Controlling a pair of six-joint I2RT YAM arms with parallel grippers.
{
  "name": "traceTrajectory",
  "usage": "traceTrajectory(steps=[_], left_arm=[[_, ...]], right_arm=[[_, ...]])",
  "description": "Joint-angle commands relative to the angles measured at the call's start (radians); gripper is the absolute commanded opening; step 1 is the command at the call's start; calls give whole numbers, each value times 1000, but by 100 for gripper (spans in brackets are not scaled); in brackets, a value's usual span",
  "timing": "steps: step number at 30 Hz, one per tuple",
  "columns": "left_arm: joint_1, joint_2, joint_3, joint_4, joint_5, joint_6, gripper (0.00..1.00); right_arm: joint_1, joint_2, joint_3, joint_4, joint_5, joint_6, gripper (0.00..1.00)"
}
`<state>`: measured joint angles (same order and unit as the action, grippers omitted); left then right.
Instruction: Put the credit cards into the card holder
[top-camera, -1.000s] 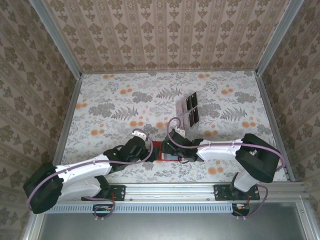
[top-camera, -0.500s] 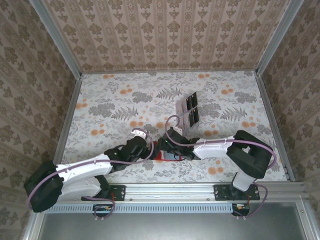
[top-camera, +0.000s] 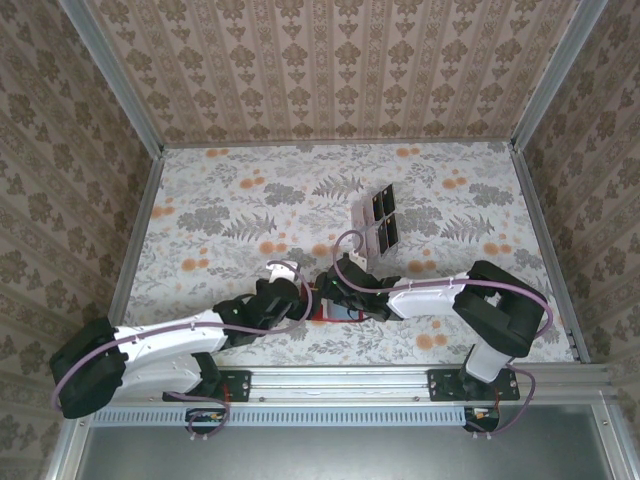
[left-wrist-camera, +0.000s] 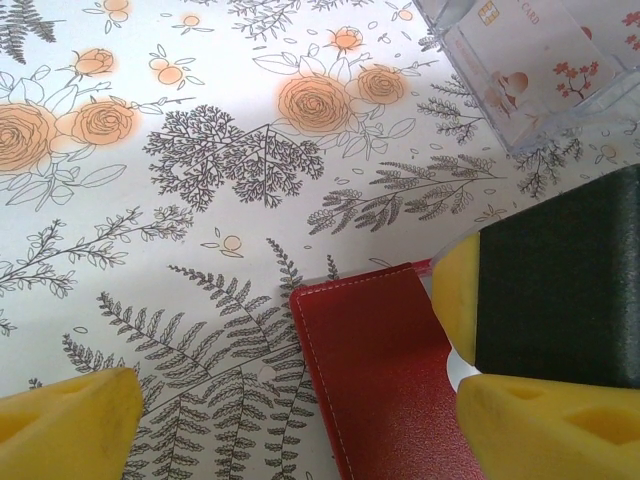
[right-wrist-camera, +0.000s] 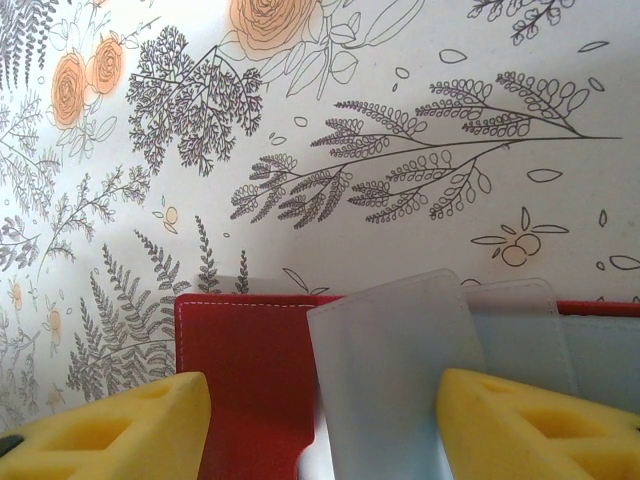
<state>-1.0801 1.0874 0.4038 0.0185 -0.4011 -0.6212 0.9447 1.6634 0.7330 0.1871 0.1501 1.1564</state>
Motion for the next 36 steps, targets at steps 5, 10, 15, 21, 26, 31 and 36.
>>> traceTrajectory(steps=[5,10,15,21,26,31,36], left_arm=[[-115,26,-72,81,37,-35,98],[-127,-9,-63,-55,-47,-142,98],[-121,-38,-65,-32,17,-124,98],[-103,10,-58,59,124,-84,99],[-99,69,-41,105,150,-66,99],[-92,111,-31,126,142,-63,99],[-79,128,-26,125,115,-66,99]], right_arm=[[14,32,-46,84,-78,113,66],[14,10,-62,77,-66,117,66],[14,3,-60,64,-68,109,66],[14,11,-50,60,-79,103,66],[14,12,-40,51,-81,103,66],[14,9,-40,46,-79,103,66],[14,8,-40,43,-79,106,66]])
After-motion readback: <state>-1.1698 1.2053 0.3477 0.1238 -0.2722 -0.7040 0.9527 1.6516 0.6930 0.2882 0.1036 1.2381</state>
